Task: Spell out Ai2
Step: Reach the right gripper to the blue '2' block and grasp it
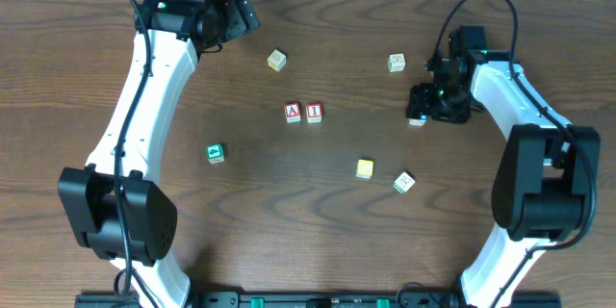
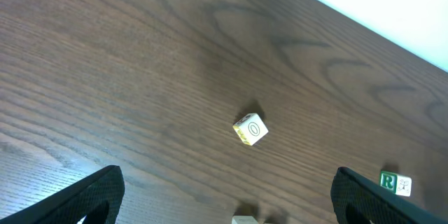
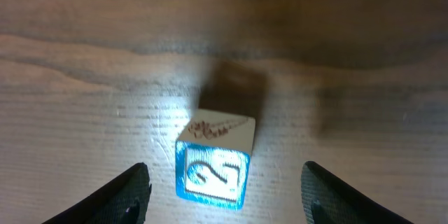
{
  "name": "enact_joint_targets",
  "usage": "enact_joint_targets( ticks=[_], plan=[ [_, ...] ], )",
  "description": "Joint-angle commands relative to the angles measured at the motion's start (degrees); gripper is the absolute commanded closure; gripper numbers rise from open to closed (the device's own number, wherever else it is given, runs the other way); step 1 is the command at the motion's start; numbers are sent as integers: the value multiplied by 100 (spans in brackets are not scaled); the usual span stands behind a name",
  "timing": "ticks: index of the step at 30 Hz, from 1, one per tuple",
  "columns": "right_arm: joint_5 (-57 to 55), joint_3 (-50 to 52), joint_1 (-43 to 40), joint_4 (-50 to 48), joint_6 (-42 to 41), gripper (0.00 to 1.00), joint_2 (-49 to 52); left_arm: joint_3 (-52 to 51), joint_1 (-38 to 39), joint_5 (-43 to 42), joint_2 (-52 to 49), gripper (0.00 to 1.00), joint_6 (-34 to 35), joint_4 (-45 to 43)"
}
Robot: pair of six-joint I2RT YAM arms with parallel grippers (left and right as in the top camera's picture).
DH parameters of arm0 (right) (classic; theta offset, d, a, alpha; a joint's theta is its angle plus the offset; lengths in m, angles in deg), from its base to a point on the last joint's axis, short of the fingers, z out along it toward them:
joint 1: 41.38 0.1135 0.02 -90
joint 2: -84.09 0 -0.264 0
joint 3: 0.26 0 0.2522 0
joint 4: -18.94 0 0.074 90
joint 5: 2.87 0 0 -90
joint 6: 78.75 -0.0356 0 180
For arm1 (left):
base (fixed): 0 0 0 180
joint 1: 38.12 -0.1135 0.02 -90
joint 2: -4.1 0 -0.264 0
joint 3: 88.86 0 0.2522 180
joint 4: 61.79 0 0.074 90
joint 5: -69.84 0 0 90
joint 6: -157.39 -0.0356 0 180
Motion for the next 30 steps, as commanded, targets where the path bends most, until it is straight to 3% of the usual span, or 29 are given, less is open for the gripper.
enact_joint_targets(
  ticks=[1, 4, 15, 23, 30],
  plan=[
    [52, -96, -2, -50, -118, 32, -13, -9, 2, 11, -44, 5, 83, 9],
    [52, -96, 57, -63, -116, 41, -11, -9, 2, 50, -44, 5, 79, 13],
    [-216, -96, 417, -125, -243, 42, 57, -9, 2, 50, -44, 5, 59, 9],
    [-369, -96, 433, -101, -374, 49, 57, -9, 0, 101, -44, 4, -28, 7],
    [-472, -96, 433, -37, -367, 68, 57, -9, 0, 155, -44, 5, -28, 2]
  ],
)
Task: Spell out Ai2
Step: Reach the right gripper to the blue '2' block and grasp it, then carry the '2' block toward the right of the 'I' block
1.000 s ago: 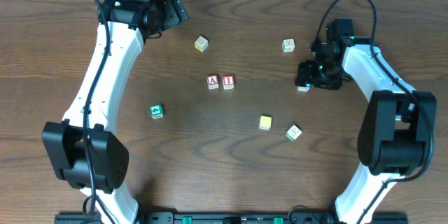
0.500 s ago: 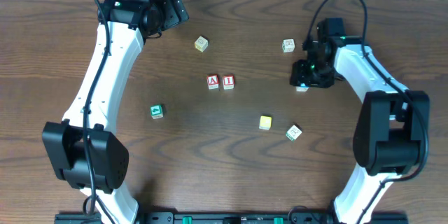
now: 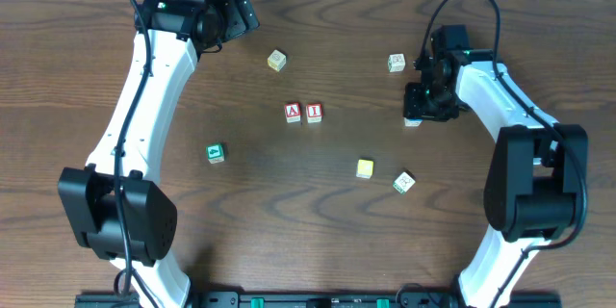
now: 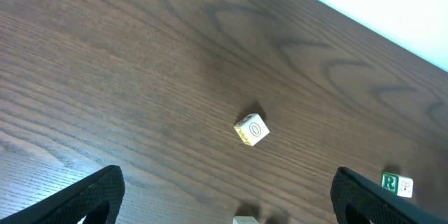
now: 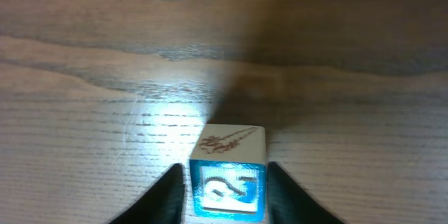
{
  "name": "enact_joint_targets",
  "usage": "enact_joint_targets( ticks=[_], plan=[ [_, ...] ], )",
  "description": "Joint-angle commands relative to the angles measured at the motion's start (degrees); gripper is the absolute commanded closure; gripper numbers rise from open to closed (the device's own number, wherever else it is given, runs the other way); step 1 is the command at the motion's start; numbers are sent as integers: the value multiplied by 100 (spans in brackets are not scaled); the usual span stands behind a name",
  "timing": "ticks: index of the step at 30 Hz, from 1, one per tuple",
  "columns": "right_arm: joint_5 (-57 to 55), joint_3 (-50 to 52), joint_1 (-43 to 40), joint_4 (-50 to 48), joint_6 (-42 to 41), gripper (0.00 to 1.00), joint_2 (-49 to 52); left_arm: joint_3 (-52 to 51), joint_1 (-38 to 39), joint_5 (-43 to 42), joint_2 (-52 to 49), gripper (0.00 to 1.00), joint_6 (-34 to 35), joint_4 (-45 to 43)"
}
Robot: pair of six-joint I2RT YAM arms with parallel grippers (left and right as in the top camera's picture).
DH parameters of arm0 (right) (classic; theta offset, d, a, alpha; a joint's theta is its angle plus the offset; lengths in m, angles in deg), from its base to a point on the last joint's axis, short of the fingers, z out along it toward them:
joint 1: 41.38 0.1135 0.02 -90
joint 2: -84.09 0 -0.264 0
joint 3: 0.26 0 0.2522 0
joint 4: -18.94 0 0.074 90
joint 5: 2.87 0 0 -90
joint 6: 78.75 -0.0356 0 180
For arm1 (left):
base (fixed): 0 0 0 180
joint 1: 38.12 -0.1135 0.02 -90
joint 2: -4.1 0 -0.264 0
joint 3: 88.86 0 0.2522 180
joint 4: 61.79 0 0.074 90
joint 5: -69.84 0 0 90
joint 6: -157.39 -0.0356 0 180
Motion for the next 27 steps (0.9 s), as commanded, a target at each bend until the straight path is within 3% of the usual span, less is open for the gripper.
enact_joint_targets(
  ticks=[1, 6, 9, 12, 22, 27],
  plan=[
    [-133, -96, 28, 31, -35, 69, 55, -9, 0, 127, -44, 4, -20, 2],
    [-136, -96, 35, 28, -35, 76, 55, -9, 0, 127, -44, 5, -20, 2],
    [-160, -96, 39, 31, -214, 75, 55, -9, 0, 127, -44, 4, -20, 2],
    [-229, -96, 37, 48, -901, 74, 55, -9, 0, 127, -44, 5, -20, 4],
    [-260, -96, 50, 184, -3270, 97, 55, -9, 0, 125, -44, 5, -17, 17],
    [-247, -96, 50, 404, -4336, 99, 55, -9, 2, 122, -44, 5, -17, 68]
  ],
)
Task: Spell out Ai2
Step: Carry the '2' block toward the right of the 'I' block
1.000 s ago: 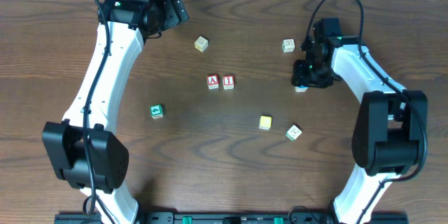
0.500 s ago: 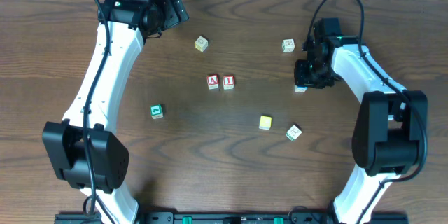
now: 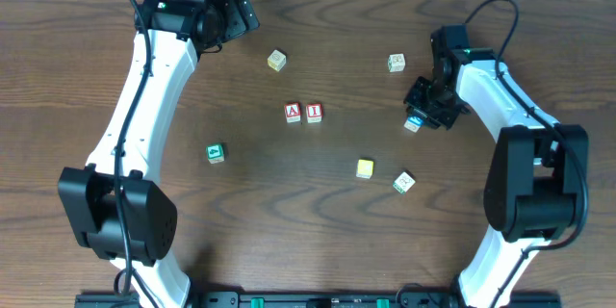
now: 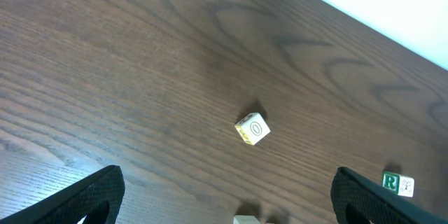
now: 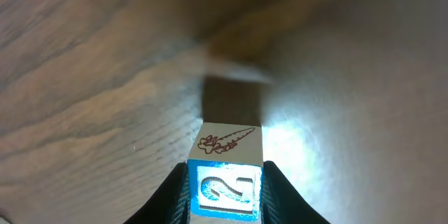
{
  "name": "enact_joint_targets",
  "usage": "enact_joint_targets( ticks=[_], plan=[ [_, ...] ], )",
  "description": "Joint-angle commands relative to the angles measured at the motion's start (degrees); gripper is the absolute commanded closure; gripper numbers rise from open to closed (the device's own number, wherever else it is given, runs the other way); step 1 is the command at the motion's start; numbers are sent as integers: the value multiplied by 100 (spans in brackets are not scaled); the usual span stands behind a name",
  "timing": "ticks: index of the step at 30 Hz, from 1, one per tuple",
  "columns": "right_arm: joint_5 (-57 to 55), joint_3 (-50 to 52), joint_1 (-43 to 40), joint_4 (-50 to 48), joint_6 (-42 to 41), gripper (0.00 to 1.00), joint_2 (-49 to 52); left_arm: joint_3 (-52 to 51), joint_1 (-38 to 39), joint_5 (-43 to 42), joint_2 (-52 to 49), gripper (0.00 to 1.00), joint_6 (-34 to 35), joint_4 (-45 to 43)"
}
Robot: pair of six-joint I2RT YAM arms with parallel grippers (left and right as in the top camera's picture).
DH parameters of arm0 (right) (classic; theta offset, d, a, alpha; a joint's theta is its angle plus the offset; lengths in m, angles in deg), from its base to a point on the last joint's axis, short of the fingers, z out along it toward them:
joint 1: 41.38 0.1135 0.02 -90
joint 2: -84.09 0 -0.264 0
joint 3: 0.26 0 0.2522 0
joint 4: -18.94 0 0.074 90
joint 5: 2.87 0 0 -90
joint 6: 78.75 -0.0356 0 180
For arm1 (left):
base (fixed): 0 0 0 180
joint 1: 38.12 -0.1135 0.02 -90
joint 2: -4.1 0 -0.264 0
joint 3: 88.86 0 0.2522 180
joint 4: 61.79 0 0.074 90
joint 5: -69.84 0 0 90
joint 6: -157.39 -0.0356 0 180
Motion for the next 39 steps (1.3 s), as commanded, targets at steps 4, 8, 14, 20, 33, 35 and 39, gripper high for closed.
enact_joint_targets(
  ticks=[4, 8, 14, 20, 33, 35, 39],
  plan=[
    [-61, -37, 50, 92, -1797, 99, 55, -9, 2, 125, -44, 5, -17, 79],
    [-61, -37, 48, 63, -2492, 99, 55, -9, 2, 122, -44, 5, -17, 79],
    [-61, -37, 50, -243, -3101, 99, 55, -9, 2, 125, -44, 5, -20, 79],
    [-133, -44, 173, -664, -3178, 98, 50, -9, 0, 125, -44, 5, -33, 76],
    [-1261, -730, 1390, -754, -3412, 98, 50, -9, 0, 125, -44, 4, -157, 243],
    [-1325, -796, 1526, -778, -3449, 98, 50, -9, 0, 125, -44, 4, -210, 280],
    [-1368, -813, 1751, -807, -3679, 98, 52, -9, -28, 127, -44, 4, -210, 352]
  ],
)
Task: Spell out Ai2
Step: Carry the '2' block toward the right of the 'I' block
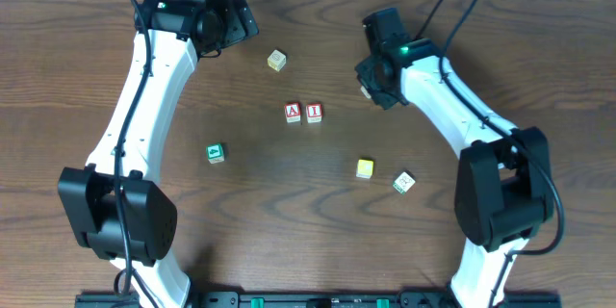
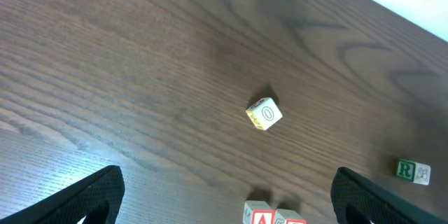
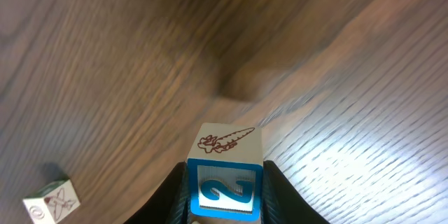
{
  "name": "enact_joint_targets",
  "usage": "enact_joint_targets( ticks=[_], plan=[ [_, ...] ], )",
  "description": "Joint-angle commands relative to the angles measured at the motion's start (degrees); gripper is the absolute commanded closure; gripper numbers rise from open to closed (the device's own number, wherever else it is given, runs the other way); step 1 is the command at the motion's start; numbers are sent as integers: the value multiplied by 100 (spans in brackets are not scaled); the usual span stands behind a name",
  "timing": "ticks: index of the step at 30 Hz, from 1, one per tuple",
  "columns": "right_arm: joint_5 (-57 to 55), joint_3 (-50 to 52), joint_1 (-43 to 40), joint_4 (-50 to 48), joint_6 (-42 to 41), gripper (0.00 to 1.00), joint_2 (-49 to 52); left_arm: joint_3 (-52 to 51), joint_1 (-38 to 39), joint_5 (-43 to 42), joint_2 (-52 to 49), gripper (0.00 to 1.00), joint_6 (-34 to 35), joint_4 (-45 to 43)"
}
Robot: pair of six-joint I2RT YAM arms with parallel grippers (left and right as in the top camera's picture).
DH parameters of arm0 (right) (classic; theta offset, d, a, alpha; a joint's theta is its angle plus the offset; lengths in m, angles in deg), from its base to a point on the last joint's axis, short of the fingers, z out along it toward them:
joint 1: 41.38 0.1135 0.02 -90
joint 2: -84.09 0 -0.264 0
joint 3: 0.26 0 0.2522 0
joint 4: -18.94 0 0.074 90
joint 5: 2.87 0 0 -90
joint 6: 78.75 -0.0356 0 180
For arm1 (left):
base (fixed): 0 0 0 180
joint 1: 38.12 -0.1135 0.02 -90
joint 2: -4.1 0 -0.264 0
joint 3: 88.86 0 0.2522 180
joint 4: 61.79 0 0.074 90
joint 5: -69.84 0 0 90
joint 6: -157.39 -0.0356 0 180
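Note:
Red-lettered A block [image 1: 293, 112] and I block [image 1: 314, 112] sit side by side at mid-table, also showing as A block [image 2: 260, 215] at the left wrist view's bottom edge. My right gripper [image 1: 373, 82] is above and to the right of them, off the table. It is shut on the blue 2 block [image 3: 224, 185], whose 2 face points at the wrist camera and which has a carrot drawing on top. That block is hidden under the gripper in the overhead view. My left gripper [image 1: 241, 14] hangs open and empty at the back left, fingertips [image 2: 84, 194] wide apart.
A yellow O block [image 1: 277, 59] lies behind the A and I. A green block [image 1: 215, 153] sits at left, a yellow block [image 1: 364, 167] and a white block [image 1: 403, 182] at front right. The green R block [image 2: 411, 171] lies under my right arm.
My right gripper, still shut on the 2 block, has moved from the right side of the table to the left and back, closer to the I block. The left wrist view shifted slightly.
First my right gripper stood open around the 2 block, which lay on the table at the right. A second later its fingers were shut on the block. Then the block was off the table, and now it is held nearer the A and I pair.

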Motion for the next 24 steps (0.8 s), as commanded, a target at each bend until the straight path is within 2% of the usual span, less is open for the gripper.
enact_joint_targets(
  ticks=[1, 7, 16, 24],
  plan=[
    [-306, -74, 151, 13, -358, 98, 55, -9, -42, 127, -44, 4, -127, 42],
    [-302, -74, 409, -116, -1016, 98, 66, -9, -284, 92, -44, 4, -122, 52],
    [7, -74, 592, -404, -1215, 98, 356, -9, -903, -459, -44, 3, -122, 74],
    [118, -74, 682, -398, -1432, 98, 404, -9, -1154, -466, -44, 3, -122, 83]
  ],
)
